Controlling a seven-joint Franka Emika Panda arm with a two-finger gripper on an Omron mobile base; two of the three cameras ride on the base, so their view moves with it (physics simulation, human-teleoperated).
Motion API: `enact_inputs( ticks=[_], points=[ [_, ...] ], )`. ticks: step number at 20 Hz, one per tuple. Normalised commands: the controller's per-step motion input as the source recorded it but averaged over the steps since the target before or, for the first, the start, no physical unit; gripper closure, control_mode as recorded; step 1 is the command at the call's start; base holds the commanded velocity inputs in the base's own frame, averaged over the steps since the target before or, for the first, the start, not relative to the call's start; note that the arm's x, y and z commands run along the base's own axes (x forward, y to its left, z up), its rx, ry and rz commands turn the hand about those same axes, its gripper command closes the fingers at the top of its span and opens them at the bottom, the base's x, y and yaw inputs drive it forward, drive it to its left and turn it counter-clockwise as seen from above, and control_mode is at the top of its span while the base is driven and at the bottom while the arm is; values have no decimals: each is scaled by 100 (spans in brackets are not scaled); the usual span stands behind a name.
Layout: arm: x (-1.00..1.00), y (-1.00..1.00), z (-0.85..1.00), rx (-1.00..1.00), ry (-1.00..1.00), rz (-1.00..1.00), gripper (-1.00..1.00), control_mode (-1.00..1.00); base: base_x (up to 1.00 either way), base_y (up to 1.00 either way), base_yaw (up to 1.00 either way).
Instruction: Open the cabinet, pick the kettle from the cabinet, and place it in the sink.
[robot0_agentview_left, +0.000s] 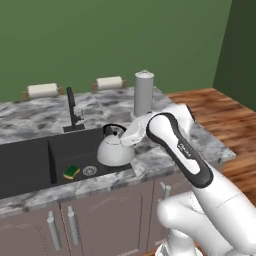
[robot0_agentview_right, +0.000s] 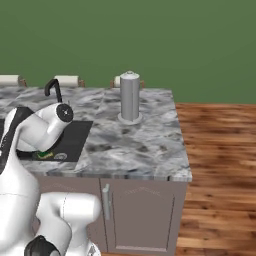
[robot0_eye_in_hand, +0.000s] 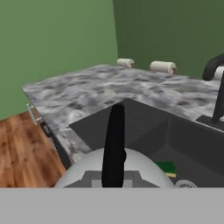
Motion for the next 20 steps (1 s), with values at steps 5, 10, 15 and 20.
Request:
enact_inputs(
  ticks=[5, 10, 15, 20],
  points=[
    [23, 0, -14, 0, 0, 11, 100, -100, 0, 0, 0],
    [33, 0, -9, 0, 0, 8, 100, -100, 0, 0, 0],
    [33, 7, -11, 0, 0, 2, 100, -100, 0, 0, 0],
    [24, 21, -19, -2, 0, 0, 100, -100, 0, 0, 0]
  ],
)
